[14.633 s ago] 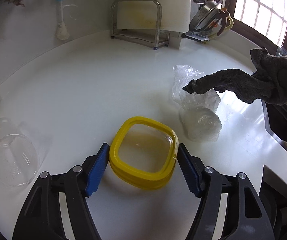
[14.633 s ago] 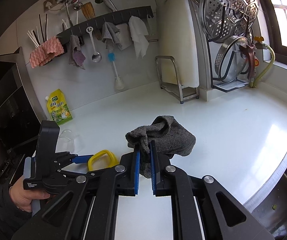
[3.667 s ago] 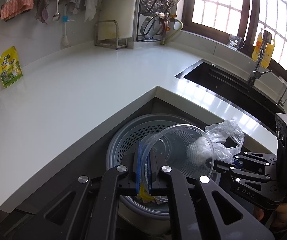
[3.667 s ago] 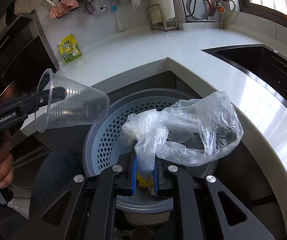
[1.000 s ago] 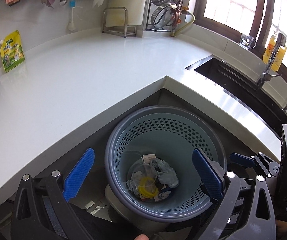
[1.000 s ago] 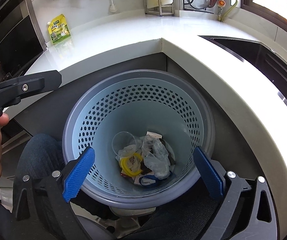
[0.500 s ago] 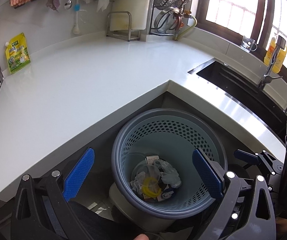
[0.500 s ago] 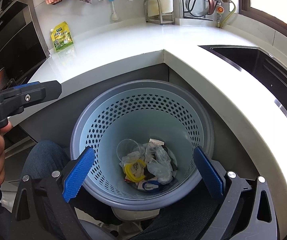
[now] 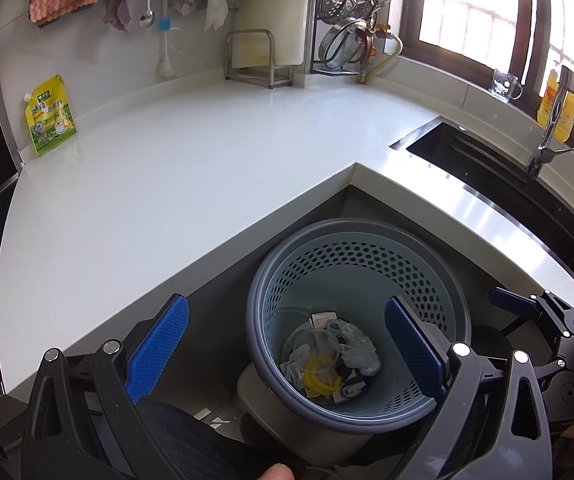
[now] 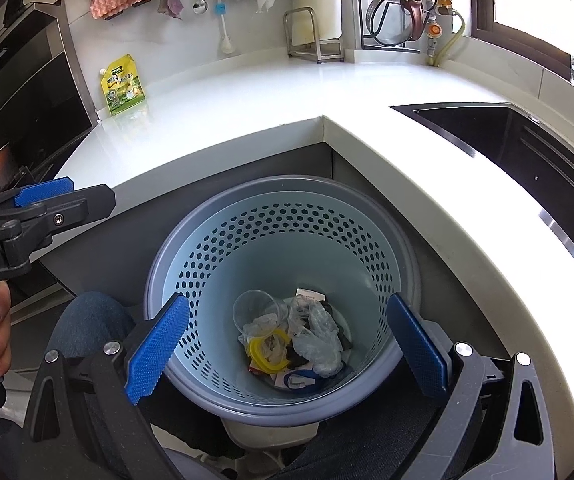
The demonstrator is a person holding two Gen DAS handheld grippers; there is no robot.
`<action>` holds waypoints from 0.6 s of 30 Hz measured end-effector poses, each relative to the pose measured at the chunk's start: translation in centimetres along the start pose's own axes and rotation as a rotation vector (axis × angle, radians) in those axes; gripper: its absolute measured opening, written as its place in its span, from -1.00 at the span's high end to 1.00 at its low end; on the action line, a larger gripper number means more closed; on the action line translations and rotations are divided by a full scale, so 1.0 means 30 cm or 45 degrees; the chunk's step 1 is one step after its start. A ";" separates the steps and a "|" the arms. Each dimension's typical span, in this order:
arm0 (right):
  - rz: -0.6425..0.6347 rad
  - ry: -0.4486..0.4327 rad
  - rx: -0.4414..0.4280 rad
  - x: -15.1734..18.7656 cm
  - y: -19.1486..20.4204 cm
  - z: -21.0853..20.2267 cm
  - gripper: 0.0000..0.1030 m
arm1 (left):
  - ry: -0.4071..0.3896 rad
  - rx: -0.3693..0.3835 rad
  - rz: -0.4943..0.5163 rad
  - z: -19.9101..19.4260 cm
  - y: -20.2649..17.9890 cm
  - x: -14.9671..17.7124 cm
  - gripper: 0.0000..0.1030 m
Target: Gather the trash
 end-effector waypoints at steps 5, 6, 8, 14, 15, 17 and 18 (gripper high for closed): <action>-0.012 0.016 -0.006 0.003 0.015 0.013 -0.83 | 0.012 -0.012 -0.012 0.009 0.009 0.005 -0.87; -0.013 0.016 -0.006 0.003 0.016 0.013 -0.83 | 0.014 -0.023 -0.015 0.011 0.009 0.005 -0.87; -0.012 0.015 -0.007 0.002 0.016 0.013 -0.83 | 0.017 -0.031 -0.019 0.014 0.013 0.005 -0.87; -0.009 0.015 -0.002 0.002 0.017 0.011 -0.83 | 0.017 -0.039 -0.023 0.014 0.021 0.009 -0.87; -0.009 0.014 -0.003 0.002 0.017 0.011 -0.83 | 0.017 -0.038 -0.021 0.014 0.019 0.009 -0.87; -0.008 0.013 -0.003 0.002 0.017 0.011 -0.83 | 0.015 -0.038 -0.015 0.012 0.017 0.010 -0.87; -0.007 0.010 -0.004 0.002 0.016 0.010 -0.83 | 0.015 -0.037 -0.013 0.010 0.016 0.010 -0.87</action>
Point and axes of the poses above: each gripper's, at about its wrist camera, not at the fingertips, and z roughly the way its jaws point, y to its left, x to its underside, the point moved 2 cm from there along z, roughly the way its jaws point, and after that the axes turned 8 degrees about y, right-handed, at the moved point
